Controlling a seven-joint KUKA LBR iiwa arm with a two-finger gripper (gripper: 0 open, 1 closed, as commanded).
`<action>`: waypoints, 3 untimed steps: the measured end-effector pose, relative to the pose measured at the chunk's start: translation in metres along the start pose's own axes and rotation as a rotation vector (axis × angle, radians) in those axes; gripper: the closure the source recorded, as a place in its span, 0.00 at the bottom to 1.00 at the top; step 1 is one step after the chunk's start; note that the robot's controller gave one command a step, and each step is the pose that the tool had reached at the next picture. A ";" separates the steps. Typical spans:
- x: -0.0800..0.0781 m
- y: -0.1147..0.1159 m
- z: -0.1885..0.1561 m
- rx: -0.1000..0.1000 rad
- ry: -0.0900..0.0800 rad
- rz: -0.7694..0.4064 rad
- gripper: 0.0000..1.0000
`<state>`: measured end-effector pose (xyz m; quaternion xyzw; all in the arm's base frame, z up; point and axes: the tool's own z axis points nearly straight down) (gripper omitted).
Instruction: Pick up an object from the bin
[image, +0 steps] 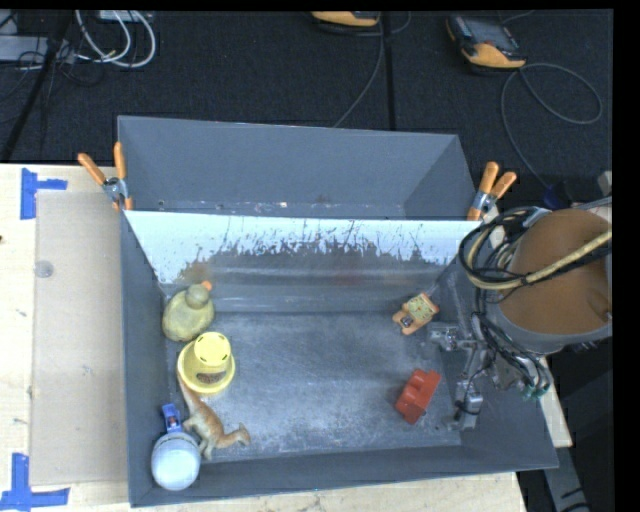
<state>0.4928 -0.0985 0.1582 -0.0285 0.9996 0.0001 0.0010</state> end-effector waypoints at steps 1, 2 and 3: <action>-0.002 -0.010 0.070 -0.002 0.005 -0.134 1.00; -0.002 -0.010 0.070 -0.002 0.005 -0.135 1.00; -0.003 -0.009 0.028 -0.006 0.013 -0.149 1.00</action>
Offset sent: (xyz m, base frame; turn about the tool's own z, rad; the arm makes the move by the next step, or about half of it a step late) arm 0.0000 0.0000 0.0000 0.0000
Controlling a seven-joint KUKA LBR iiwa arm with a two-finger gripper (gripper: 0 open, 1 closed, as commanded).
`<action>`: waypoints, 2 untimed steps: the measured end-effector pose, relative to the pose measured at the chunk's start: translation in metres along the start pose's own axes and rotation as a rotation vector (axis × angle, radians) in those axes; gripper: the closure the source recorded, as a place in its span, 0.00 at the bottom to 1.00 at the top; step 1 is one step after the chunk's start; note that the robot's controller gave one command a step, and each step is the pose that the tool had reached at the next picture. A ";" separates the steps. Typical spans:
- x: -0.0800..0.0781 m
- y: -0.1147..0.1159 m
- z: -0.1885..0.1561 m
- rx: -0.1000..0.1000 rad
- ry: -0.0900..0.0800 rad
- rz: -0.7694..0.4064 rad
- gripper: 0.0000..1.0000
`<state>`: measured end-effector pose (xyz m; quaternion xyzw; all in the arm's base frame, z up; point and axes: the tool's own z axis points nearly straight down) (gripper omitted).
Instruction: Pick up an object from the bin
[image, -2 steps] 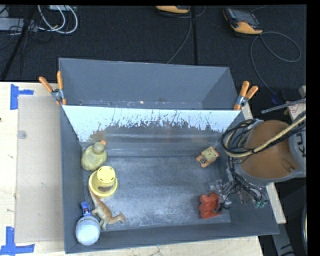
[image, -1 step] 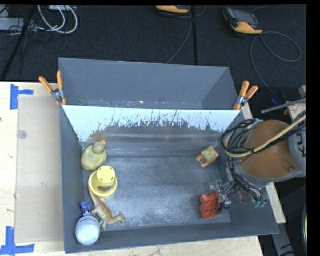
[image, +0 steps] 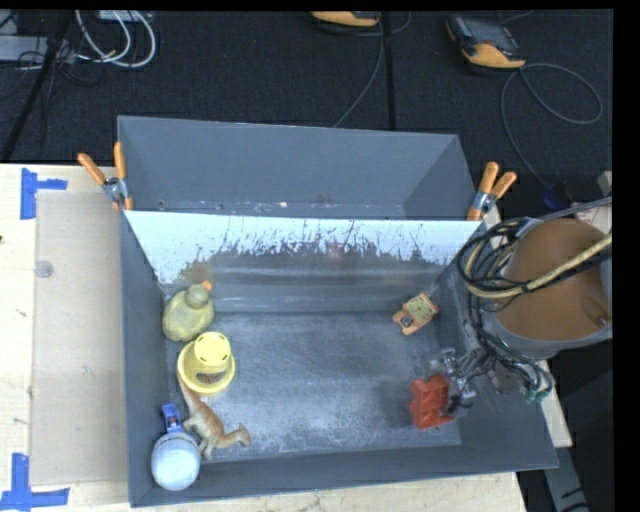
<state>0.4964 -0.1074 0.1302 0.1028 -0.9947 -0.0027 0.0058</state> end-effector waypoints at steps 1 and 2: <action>-0.001 -0.001 -0.016 0.001 -0.003 -0.004 1.00; 0.001 -0.009 -0.012 0.009 -0.019 0.010 1.00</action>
Offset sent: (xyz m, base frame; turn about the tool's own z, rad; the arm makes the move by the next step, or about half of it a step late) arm -0.0115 -0.0157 -0.0602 0.0264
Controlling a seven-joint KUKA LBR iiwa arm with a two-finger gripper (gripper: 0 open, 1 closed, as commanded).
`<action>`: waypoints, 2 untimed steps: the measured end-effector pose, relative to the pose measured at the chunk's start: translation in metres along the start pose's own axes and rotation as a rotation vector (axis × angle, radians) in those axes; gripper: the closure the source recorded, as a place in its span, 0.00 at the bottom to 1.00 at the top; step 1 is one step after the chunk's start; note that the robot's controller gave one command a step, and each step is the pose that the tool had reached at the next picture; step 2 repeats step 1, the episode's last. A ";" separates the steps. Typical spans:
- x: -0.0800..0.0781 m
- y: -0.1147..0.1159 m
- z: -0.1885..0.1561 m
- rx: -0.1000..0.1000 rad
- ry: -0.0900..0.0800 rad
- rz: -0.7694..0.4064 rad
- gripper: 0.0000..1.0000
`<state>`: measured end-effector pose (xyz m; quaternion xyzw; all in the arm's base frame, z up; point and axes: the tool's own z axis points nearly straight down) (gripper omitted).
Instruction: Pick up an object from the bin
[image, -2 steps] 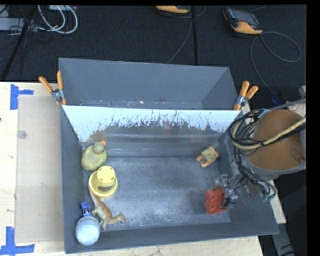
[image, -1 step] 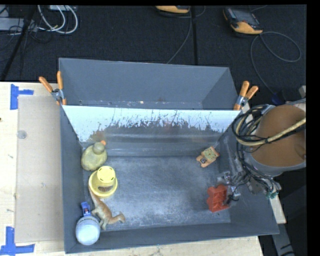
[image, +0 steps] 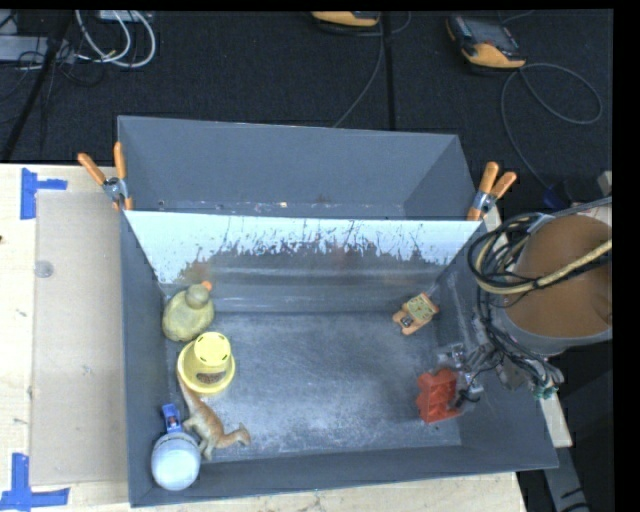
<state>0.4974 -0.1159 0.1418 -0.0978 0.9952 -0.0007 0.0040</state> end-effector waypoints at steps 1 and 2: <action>-0.005 -0.006 -0.081 -0.008 0.016 0.029 1.00; -0.005 -0.006 -0.081 -0.008 0.016 0.029 1.00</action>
Offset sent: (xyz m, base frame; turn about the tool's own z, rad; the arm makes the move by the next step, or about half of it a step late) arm 0.0000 0.0000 0.0000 0.0000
